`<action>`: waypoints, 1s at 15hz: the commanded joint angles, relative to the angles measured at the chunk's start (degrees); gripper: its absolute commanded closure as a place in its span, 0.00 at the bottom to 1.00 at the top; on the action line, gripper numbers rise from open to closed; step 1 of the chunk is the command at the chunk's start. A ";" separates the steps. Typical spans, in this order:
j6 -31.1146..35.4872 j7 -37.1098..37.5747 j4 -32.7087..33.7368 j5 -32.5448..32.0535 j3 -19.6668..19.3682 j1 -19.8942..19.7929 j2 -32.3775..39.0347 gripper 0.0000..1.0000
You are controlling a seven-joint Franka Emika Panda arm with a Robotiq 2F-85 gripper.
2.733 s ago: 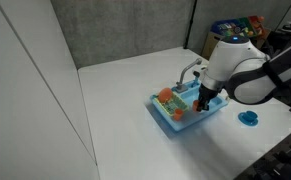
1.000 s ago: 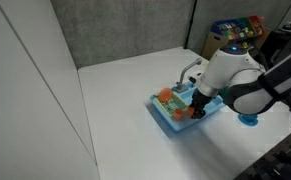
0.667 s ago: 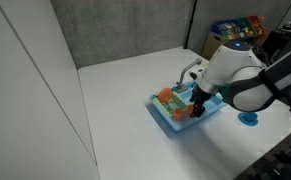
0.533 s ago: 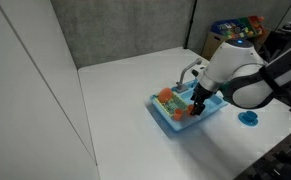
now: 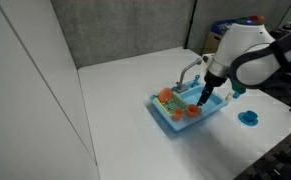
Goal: Pick up the orange cup from the sink and put it on the light blue surface in front of the dish rack
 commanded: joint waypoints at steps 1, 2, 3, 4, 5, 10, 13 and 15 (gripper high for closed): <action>-9.00 5.71 -0.91 2.07 -2.08 0.54 -5.52 0.00; -11.62 6.81 -0.88 2.42 -2.56 0.46 -6.65 0.00; -14.58 8.02 -0.95 2.78 -3.01 0.35 -7.89 0.00; -16.95 8.96 -1.03 3.20 -3.39 0.24 -8.97 0.00; -19.56 9.77 -1.26 3.68 -3.83 0.06 -10.32 0.00; -31.43 9.76 -2.00 8.10 -5.86 -1.12 -17.23 0.00; -38.61 10.23 -1.71 8.70 -7.11 -1.72 -21.10 0.00; -42.88 11.21 -1.75 7.88 -7.76 -1.96 -24.03 0.00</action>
